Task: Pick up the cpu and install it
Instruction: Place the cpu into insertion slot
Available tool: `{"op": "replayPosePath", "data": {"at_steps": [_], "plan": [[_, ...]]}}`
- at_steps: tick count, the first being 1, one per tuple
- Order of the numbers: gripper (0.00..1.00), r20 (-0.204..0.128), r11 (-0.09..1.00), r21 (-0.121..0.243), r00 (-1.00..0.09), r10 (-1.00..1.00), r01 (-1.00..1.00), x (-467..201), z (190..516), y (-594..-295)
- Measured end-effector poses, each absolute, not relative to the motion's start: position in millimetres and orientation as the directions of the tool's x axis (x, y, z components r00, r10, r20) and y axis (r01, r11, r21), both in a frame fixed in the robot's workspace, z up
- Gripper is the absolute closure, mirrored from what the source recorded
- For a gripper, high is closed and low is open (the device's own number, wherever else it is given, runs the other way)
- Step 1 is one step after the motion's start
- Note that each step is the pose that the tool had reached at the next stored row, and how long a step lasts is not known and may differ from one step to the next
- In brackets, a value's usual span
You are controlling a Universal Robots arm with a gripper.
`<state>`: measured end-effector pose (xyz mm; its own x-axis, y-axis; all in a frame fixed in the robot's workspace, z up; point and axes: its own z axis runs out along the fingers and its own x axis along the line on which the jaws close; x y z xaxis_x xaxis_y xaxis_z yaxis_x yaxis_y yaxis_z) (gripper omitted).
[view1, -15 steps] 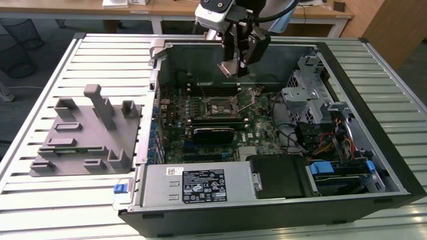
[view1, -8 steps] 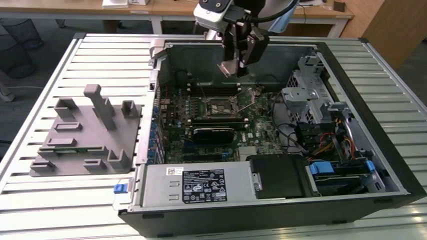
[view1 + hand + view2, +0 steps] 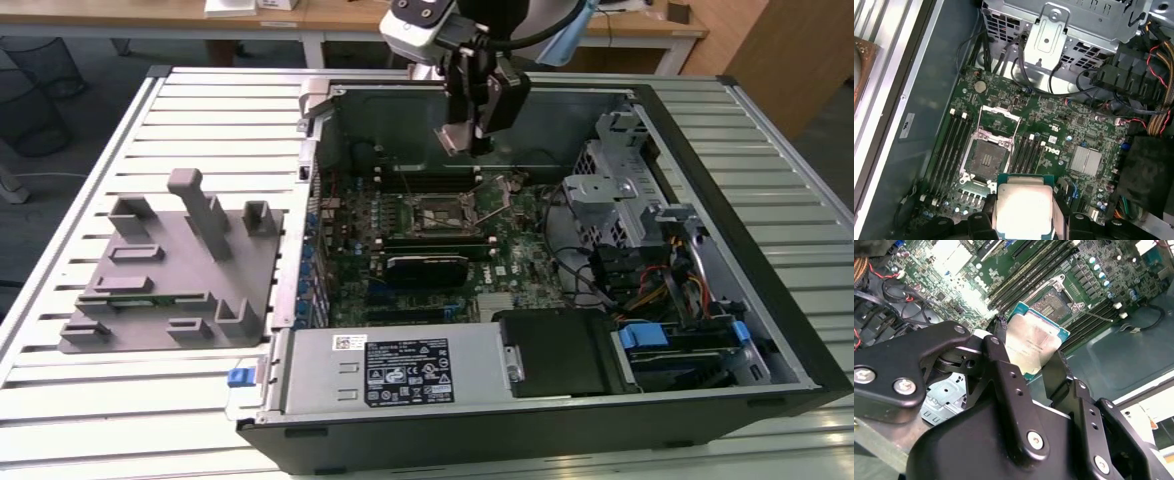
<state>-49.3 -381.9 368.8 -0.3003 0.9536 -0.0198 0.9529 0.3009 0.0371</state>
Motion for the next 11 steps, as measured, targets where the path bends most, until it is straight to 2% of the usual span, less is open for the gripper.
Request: {"op": "replayPosePath", "data": {"at_steps": [7,11], "plan": [[0.47,-0.020,0.286,0.037,-0.286,0.958,0.957,-49.4,364.5,-378.6],[0.47,-0.020,0.234,0.037,-0.233,0.972,0.972,-49.5,361.4,-378.1]]}}
